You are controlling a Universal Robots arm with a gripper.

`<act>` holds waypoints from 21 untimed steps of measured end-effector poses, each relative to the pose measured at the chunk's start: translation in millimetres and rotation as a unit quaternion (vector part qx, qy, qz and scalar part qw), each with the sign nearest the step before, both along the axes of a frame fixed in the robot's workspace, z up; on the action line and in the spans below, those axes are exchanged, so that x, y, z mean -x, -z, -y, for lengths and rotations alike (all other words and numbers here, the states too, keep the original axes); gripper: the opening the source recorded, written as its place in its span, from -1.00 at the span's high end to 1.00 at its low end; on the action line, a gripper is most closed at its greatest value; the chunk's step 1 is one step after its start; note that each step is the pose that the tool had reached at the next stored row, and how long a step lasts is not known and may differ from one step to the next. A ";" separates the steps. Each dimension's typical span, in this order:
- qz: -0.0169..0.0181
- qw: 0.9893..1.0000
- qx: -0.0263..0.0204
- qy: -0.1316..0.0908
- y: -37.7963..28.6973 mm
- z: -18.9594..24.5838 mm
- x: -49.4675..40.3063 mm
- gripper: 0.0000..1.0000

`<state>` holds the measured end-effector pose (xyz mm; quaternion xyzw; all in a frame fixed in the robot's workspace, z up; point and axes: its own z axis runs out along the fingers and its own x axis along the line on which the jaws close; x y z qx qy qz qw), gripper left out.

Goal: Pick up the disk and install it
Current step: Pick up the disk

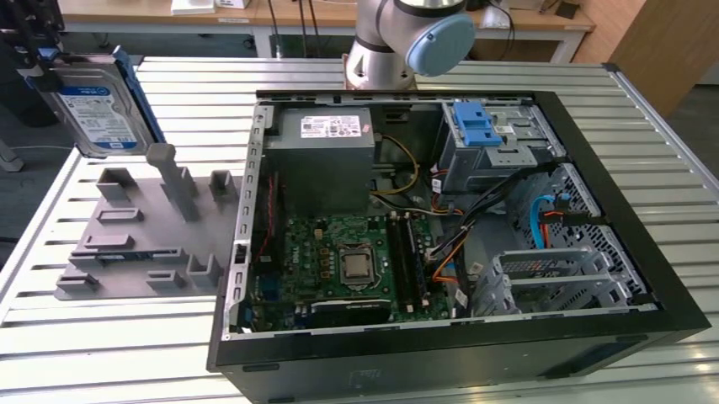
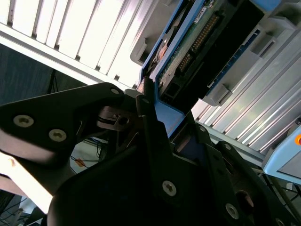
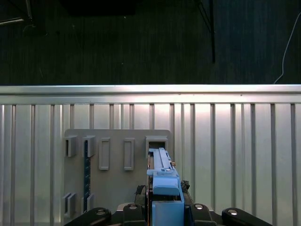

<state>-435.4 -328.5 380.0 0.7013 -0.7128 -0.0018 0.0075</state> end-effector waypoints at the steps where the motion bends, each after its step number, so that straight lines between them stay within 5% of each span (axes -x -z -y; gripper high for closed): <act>1: 0.000 1.000 0.000 0.000 0.0 0.0 0.0 0.27; 21: 0.000 1.000 0.000 0.000 -7.6 0.0 0.0 0.27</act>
